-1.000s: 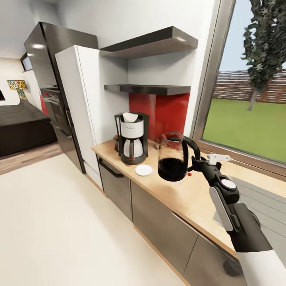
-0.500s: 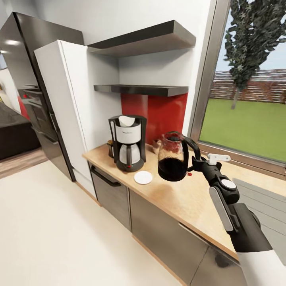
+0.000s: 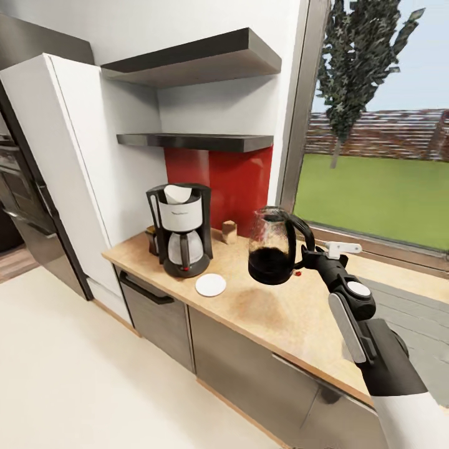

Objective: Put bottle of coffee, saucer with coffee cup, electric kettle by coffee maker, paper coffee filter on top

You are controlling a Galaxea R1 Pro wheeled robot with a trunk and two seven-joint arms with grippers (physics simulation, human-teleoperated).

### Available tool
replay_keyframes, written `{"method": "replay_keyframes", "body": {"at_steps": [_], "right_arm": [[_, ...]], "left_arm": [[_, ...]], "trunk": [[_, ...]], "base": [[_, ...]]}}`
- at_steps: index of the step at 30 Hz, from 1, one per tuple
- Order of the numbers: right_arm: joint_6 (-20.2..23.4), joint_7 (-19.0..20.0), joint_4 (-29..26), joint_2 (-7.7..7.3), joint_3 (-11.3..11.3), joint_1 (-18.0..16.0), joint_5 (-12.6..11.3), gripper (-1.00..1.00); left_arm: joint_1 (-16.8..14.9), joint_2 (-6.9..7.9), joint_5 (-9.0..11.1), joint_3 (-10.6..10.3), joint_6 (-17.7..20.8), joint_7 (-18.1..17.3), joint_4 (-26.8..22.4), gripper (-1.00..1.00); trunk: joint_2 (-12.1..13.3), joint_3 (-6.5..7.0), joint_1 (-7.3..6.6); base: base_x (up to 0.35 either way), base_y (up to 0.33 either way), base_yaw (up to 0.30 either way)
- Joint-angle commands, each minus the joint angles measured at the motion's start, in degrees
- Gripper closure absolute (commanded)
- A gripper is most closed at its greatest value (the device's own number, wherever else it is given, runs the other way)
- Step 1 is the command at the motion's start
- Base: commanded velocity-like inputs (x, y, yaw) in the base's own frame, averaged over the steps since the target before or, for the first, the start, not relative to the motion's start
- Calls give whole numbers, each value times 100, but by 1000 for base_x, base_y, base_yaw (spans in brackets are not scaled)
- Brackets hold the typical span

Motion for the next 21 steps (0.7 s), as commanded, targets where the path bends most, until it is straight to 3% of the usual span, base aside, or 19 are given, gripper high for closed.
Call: {"method": "replay_keyframes", "body": {"at_steps": [1, 21], "right_arm": [[16, -59, -8, -6, 16, -9, -47, 100], [16, -57, 1, -6, 16, -7, -53, 100]], "left_arm": [[-5, 2, -60, 42, -27, 21, 10, -100], [-8, -4, -60, 34, -27, 21, 22, -100]], "trunk": [[-14, -13, 4], [-14, -13, 4]], "base": [[46, 85, -265], [194, 254, -265]]}}
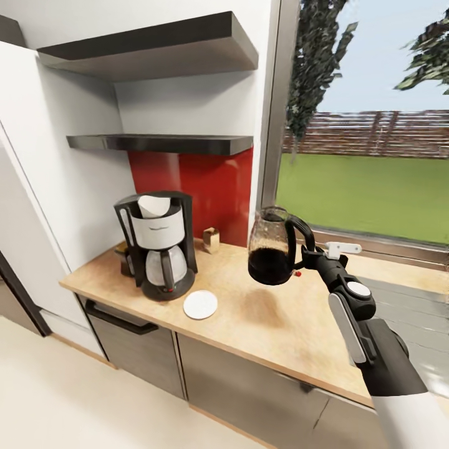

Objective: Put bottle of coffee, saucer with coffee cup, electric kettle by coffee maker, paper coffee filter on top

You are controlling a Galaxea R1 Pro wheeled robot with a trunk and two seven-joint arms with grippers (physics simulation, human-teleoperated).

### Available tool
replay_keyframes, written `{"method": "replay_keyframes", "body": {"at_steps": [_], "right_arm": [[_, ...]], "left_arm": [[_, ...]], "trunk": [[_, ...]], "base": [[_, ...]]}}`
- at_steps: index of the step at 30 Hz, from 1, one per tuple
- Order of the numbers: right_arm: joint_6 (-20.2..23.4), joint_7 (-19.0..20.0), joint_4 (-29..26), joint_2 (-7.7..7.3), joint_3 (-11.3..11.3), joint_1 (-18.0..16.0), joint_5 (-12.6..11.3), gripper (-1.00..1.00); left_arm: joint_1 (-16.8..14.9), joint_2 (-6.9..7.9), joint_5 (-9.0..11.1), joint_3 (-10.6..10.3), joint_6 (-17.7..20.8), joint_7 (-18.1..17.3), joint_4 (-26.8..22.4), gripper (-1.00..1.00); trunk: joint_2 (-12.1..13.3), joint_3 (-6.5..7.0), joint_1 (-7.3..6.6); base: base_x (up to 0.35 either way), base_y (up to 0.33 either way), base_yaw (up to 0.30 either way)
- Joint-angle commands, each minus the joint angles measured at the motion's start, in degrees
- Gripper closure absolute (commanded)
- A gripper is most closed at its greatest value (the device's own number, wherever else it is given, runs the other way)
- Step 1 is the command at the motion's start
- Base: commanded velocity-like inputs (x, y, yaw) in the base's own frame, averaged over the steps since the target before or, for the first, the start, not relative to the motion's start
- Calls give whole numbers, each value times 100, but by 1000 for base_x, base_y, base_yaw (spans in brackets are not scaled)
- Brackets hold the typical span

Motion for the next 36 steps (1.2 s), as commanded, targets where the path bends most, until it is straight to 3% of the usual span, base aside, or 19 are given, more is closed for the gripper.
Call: {"method": "replay_keyframes", "body": {"at_steps": [1, 10, 31, 33, 36], "right_arm": [[17, -60, -9, -4, 17, -10, -47, 100], [17, -59, -9, -4, 17, -8, -47, 100], [6, -44, 141, -4, 26, -2, -47, 100], [-72, -40, 285, -4, 27, -2, -47, 100], [-635, -36, 693, -4, 37, -2, -47, 100]], "left_arm": [[-3, 1, -60, 42, -27, 19, 13, -100], [-5, -6, -69, 42, -27, 19, 17, -100], [-6, -1, -60, 50, -27, 19, 15, -100], [-6, 0, -60, 50, -27, 21, 16, -100], [-3, 1, -60, 50, -27, 20, 17, -100]], "trunk": [[-14, -13, 5], [-14, -13, 5], [-14, -13, 5], [-14, -13, 5], [-14, -13, 5]], "base": [[153, 306, -265], [113, 322, -237], [14, 336, -10], [0, 278, 0], [0, 87, 0]]}}
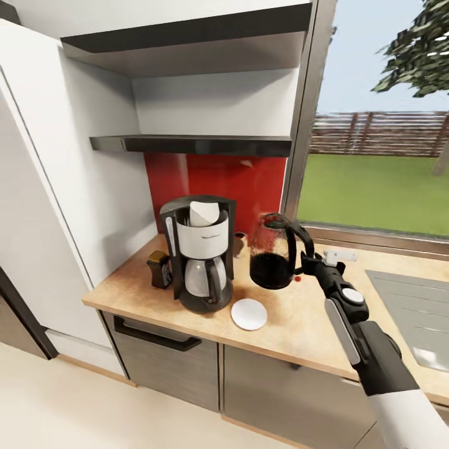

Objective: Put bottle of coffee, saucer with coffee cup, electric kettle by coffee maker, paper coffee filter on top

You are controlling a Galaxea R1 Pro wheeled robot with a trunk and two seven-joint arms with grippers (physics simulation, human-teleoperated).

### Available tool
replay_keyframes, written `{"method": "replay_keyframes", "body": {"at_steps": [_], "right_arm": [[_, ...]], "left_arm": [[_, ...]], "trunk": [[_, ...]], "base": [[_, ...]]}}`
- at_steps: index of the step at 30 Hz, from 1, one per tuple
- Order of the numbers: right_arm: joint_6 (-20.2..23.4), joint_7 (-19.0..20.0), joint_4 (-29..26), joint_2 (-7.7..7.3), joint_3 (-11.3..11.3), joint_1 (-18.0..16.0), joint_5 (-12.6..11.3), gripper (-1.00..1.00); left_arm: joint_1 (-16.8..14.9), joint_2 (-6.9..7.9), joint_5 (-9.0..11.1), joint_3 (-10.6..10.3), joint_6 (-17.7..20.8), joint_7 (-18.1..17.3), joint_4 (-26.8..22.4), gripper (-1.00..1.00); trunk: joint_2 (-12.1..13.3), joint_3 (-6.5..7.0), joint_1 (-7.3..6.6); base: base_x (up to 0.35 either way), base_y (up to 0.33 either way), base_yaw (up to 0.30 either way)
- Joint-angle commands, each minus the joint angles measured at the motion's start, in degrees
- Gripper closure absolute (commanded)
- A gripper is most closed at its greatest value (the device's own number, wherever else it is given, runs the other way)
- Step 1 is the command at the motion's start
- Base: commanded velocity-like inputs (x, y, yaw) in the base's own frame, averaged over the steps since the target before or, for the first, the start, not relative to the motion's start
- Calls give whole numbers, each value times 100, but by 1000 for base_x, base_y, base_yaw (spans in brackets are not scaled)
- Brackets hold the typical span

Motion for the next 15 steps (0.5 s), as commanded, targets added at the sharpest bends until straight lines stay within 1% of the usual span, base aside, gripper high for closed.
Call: {"method": "replay_keyframes", "body": {"at_steps": [1, 3, 6, 13, 15], "right_arm": [[-356, -56, 258, -6, 25, -8, -55, 100], [-888, -56, 672, -6, 32, -8, -55, 100], [-1247, -57, 983, 0, 35, -8, -55, 100], [-1358, -57, 1074, 2, 27, -8, -55, 100], [-1354, -61, 1076, 34, 27, -10, -55, 100]], "left_arm": [[-9, 1, -60, 42, -27, 22, 12, -100], [-8, 1, -60, 42, -27, 21, 12, -100], [-10, 1, -60, 42, -27, 21, 11, -100], [-10, 1, -60, 42, -27, 21, 12, -100], [-10, 1, -60, 42, -27, 23, 12, -100]], "trunk": [[-14, -13, 3], [-14, -13, 3], [-14, -13, 3], [-14, -13, 3], [-14, -13, 3]], "base": [[0, 27, 0], [0, 13, 0], [0, 4, 0], [0, 0, 0], [0, 0, 0]]}}
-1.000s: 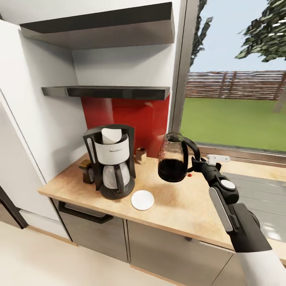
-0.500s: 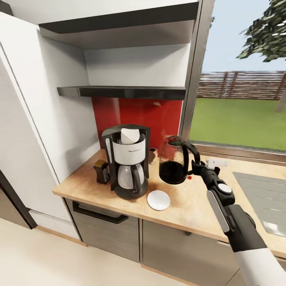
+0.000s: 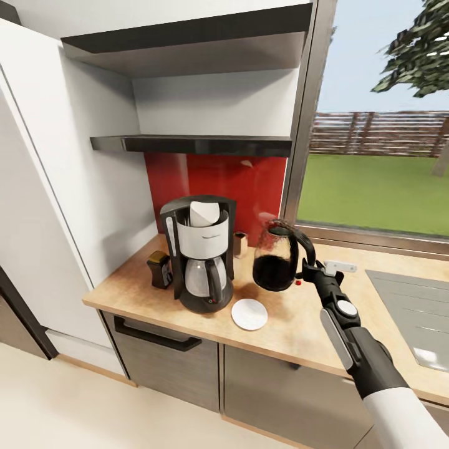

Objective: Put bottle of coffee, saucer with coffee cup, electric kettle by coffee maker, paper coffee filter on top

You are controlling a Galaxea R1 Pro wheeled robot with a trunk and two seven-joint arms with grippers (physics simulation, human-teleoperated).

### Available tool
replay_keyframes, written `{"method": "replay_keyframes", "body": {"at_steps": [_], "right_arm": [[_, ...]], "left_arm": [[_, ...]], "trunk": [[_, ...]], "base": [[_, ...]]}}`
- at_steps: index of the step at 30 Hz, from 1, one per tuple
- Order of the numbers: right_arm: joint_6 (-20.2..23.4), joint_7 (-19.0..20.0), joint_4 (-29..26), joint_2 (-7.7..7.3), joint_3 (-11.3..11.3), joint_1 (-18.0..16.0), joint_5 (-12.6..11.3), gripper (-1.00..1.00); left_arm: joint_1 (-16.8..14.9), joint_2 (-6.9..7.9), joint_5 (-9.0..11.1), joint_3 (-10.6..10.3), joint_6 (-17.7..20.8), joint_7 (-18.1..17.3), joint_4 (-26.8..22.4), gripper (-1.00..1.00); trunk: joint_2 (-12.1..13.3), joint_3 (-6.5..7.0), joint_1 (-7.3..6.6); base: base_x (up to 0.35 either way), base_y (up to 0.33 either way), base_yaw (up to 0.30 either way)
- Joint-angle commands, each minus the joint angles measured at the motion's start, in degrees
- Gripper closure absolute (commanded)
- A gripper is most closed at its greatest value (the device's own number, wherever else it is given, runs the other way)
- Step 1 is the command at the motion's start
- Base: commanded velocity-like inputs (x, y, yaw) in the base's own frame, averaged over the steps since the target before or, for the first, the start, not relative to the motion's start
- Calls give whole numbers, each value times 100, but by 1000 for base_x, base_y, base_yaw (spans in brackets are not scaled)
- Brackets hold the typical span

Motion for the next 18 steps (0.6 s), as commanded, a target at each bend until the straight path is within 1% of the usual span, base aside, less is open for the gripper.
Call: {"method": "replay_keyframes", "body": {"at_steps": [1, 3, 4, 7, 18], "right_arm": [[26, -55, -12, 38, 17, -6, -15, 100], [24, -55, 27, 113, 11, -5, -8, 100], [21, -54, 93, 122, 15, -4, -7, 100], [19, -52, 160, 128, 18, -4, -6, 100], [18, -48, 265, 168, 17, -4, -10, 100]], "left_arm": [[-5, 1, -60, 42, -26, 24, 11, -100], [-6, 1, -60, 42, -26, 23, 11, -100], [-5, 1, -60, 42, -26, 23, 10, -100], [-6, 1, -60, 42, -26, 25, 11, -100], [-5, 1, -60, 44, -26, 23, 11, -100]], "trunk": [[-14, -13, 3], [-14, -13, 3], [-14, -13, 3], [-14, -13, 3], [-14, -13, 3]], "base": [[0, 0, 0], [76, 43, 0], [206, 146, 0], [104, 67, 0], [15, 11, 0]]}}
